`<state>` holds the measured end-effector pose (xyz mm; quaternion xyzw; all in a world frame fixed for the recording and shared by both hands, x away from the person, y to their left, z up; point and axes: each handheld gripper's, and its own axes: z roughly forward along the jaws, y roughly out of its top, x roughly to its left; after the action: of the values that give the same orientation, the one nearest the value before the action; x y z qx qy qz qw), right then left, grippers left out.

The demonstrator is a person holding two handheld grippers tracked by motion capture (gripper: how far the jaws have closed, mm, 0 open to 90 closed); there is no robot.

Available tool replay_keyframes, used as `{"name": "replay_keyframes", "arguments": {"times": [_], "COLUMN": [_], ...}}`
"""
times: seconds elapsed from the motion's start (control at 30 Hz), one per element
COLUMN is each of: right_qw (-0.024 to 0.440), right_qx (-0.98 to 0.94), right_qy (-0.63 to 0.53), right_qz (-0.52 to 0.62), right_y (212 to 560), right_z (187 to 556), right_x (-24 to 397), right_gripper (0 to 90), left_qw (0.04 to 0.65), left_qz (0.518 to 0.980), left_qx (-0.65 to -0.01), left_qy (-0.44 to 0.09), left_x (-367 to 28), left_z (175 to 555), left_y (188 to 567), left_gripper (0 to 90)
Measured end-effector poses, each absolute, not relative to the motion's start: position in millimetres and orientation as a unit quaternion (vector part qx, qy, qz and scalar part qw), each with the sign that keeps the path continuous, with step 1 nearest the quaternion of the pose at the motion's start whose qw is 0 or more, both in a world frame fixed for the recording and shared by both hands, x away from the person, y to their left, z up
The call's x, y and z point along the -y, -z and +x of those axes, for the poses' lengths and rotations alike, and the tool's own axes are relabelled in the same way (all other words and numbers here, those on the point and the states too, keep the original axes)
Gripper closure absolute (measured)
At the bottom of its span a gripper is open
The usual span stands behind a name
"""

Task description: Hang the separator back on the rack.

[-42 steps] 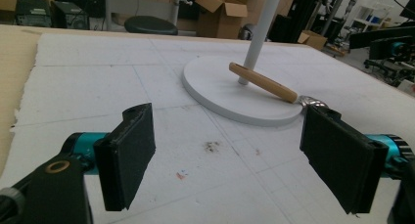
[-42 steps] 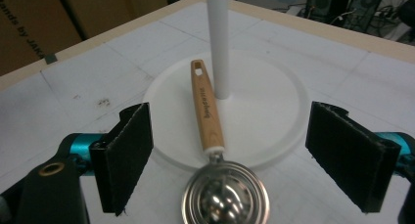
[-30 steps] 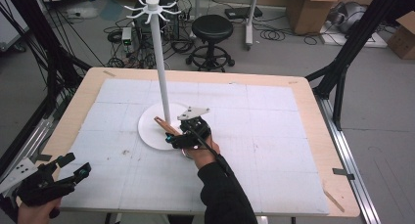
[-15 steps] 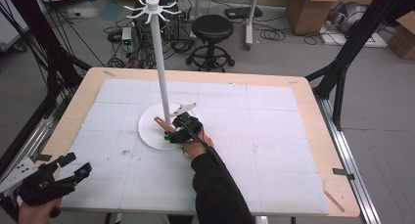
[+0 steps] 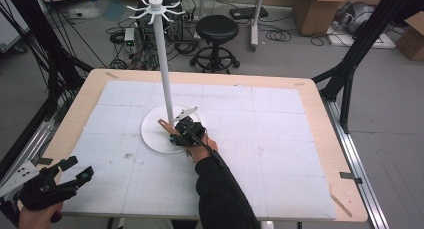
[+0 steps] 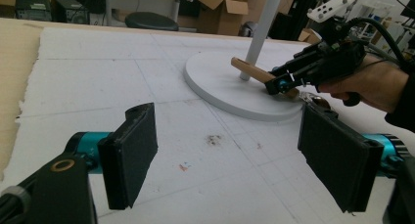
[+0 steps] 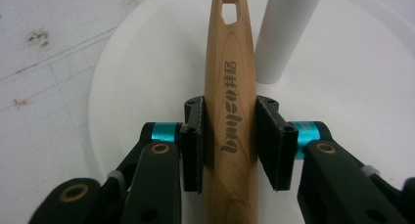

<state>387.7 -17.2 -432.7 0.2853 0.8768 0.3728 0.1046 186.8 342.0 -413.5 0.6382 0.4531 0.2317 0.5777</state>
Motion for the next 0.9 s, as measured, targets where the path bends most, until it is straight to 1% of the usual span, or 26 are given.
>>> {"name": "replay_keyframes", "arguments": {"times": [0.23,0.53,0.7,0.77,0.8,0.83,0.9], "right_qw": [0.115,0.104,0.103,0.093,0.093,0.086,0.082], "right_qx": [-0.877,-0.857,-0.844,-0.836,-0.836,-0.83,-0.822], "right_qy": [-0.372,-0.416,-0.443,-0.46,-0.46,-0.475,-0.491], "right_qz": [0.283,0.287,0.285,0.284,0.284,0.28,0.277], "right_y": [426.2,405.5,392.8,384.2,384.2,378.7,373.2], "right_z": [380.3,365.8,354.1,346.8,346.8,340.5,332.6], "right_x": [16.4,33.0,52.4,67.3,67.3,77.9,88.8], "right_gripper": [66.8,67.1,67.3,67.2,67.2,67.2,67.2], "left_qw": [0.577,0.571,0.573,0.578,0.587,0.604,0.611], "left_qz": [0.639,0.644,0.647,0.647,0.642,0.637,0.636], "left_qx": [-0.453,-0.454,-0.449,-0.445,-0.444,-0.433,-0.427], "left_qy": [-0.232,-0.232,-0.229,-0.224,-0.216,-0.204,-0.201], "left_x": [-341.4,-340.4,-339.1,-338.0,-337.1,-334.5,-332.7], "left_z": [186.4,187.1,186.6,186.2,186.0,185.9,185.9], "left_y": [413.5,414.4,413.7,413.0,412.5,410.3,408.9], "left_gripper": [22.9,23.1,24.6,24.6,24.6,24.1,24.2]}}
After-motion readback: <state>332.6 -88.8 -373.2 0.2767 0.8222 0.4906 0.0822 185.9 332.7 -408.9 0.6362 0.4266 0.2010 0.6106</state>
